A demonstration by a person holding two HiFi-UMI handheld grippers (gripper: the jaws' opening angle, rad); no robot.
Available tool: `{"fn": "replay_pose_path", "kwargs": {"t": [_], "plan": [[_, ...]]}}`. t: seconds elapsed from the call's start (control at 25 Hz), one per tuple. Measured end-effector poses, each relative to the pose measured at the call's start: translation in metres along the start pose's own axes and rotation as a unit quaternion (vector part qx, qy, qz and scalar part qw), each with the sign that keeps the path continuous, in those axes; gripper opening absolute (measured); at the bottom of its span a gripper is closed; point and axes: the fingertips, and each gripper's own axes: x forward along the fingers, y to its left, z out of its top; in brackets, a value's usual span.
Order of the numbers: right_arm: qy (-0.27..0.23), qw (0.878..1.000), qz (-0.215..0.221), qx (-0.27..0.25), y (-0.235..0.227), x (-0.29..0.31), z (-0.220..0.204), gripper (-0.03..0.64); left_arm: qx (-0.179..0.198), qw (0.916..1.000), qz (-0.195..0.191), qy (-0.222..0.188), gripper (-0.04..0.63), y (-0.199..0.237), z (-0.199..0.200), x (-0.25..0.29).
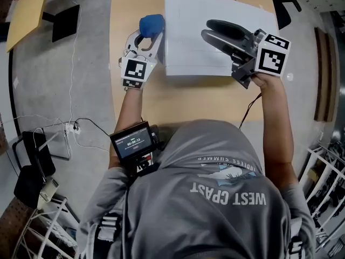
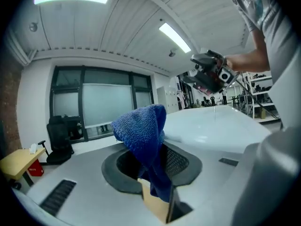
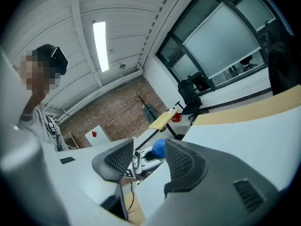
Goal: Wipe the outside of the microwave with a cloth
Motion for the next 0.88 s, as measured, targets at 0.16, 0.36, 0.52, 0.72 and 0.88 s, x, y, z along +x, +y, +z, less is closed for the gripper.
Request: {"fn": "replay_pose_path", "kwargs": {"t": [0.16, 0.36, 0.52, 0.72, 0.88], "plan": [[0.008, 1.0, -0.014, 0.01, -0.019, -0.001, -0.011, 0.217, -0.03, 0.9985, -0.012, 0.046, 0.106, -0.008, -0.058, 0.018], [0.023, 0.999, -0.018, 0.016, -0.033, 0.0, -0.016, 0.217, -0.069, 0.9842, -0.077, 0.144, 0.104, -0.038, -0.143, 0.032], [0.034, 0.999, -0.019, 0.015, -0.03, 0.003, -0.022, 0.216, -0.11, 0.9665, -0.113, 0.203, 0.104, -0.064, -0.206, 0.02], [0.033, 0.999, -0.025, 0.019, -0.03, -0.001, -0.025, 0.218, -0.165, 0.9578, -0.115, 0.206, 0.104, -0.068, -0.221, 0.015], [0.025, 0.999, -0.027, 0.022, -0.031, -0.002, -0.022, 0.218, -0.147, 0.958, -0.125, 0.212, 0.103, -0.068, -0.212, 0.018]]}}
